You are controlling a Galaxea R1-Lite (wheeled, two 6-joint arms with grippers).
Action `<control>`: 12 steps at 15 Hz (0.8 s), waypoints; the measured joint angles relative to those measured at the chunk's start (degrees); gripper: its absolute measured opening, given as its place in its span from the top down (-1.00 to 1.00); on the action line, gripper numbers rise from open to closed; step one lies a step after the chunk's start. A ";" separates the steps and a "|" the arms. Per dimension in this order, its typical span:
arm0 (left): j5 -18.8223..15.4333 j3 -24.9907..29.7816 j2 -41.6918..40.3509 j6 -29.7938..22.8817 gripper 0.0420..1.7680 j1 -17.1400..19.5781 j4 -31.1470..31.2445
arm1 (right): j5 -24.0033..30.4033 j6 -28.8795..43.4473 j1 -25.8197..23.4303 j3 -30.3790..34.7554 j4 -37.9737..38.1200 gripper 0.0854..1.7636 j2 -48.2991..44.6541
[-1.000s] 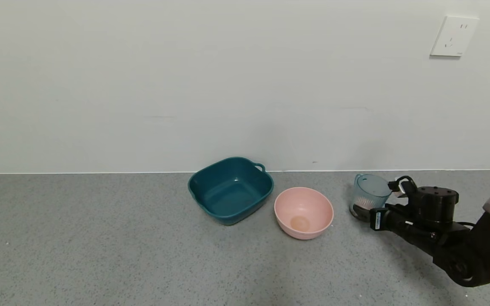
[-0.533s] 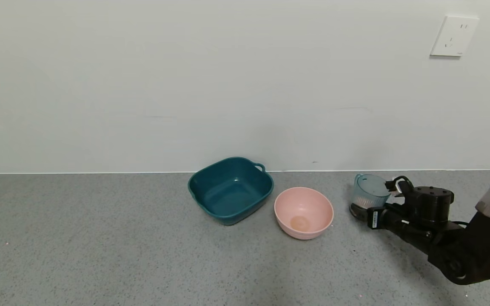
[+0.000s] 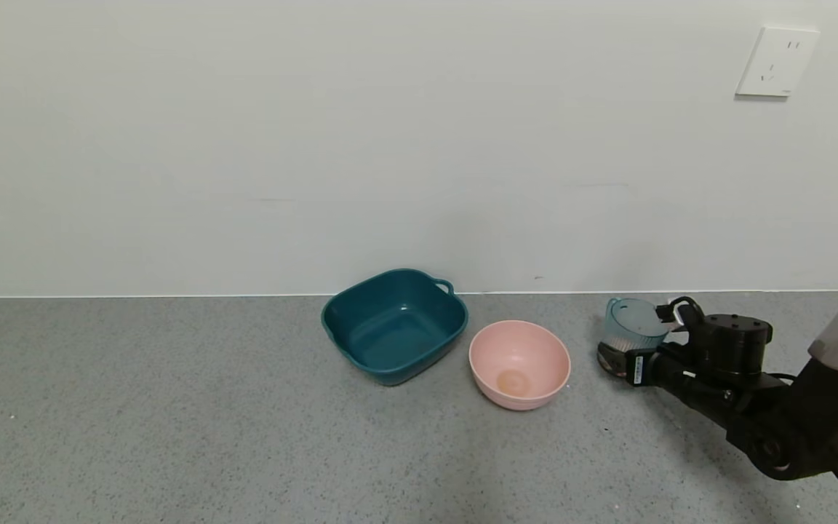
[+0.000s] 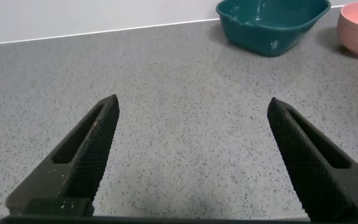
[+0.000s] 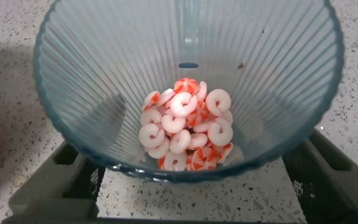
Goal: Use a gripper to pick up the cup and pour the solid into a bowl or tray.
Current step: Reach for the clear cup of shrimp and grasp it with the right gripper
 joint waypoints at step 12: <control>0.00 0.00 0.00 0.00 -0.94 -0.02 0.00 | -0.74 -0.33 0.28 0.27 -1.97 -0.48 0.63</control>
